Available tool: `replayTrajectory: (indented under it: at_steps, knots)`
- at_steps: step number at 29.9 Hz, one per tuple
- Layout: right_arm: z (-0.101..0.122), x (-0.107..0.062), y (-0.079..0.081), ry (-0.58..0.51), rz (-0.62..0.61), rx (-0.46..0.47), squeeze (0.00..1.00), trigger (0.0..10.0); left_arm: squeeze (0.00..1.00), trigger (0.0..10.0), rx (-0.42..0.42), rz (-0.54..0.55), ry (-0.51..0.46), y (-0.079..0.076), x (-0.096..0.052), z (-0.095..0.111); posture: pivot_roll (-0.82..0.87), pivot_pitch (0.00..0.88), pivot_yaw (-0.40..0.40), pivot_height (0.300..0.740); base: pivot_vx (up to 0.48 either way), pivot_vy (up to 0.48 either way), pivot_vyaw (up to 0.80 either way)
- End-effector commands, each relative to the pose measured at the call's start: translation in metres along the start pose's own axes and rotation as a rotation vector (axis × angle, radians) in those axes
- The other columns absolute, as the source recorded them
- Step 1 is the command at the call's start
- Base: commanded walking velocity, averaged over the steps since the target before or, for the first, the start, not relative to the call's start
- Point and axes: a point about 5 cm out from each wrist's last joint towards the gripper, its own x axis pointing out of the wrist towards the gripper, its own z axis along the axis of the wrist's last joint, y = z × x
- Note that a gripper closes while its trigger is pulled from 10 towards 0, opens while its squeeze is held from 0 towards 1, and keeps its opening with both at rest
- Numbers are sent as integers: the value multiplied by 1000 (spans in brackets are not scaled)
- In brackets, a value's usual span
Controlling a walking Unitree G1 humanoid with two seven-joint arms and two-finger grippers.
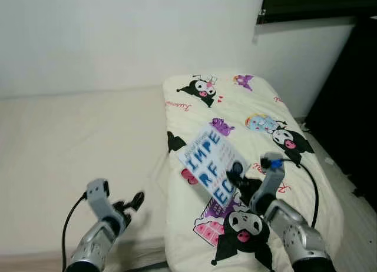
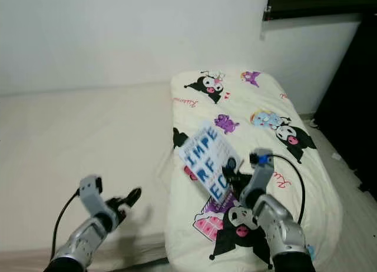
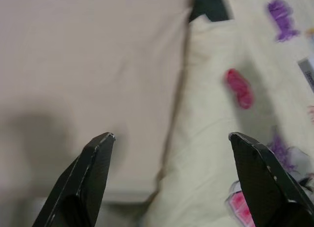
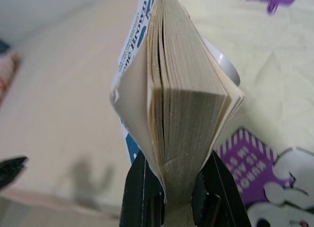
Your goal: Clean up the room
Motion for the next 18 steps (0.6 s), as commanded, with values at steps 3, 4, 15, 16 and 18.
replayTrajectory:
  at_steps: [3, 4, 15, 16, 18]
  knots:
    - [-9, 1, 0, 4, 7, -47, 0, 10000, 0, 10000, 41, 111, 43, 23, -12, -12, -74, 117, 26, 740, 0, 0, 775]
    - [-16, 0, -2, 21, 1, -51, 0, 10000, 0, 10000, 51, 149, 73, 31, -17, -19, -75, 118, 27, 740, 0, 0, 775]
    - [-61, -5, -10, 126, -11, -27, 0, 10000, 0, 10000, -29, 390, 247, 61, -49, -66, -72, 125, 27, 740, 0, 0, 773]
    - [-61, -5, -10, 126, -11, -27, 0, 10000, 0, 10000, -29, 390, 247, 61, -49, -66, -72, 125, 27, 740, 0, 0, 769]
    - [-65, -6, -10, 136, -11, -19, 0, 10000, 0, 10000, -38, 420, 283, 64, -55, -74, -72, 126, 27, 740, 0, 0, 769]
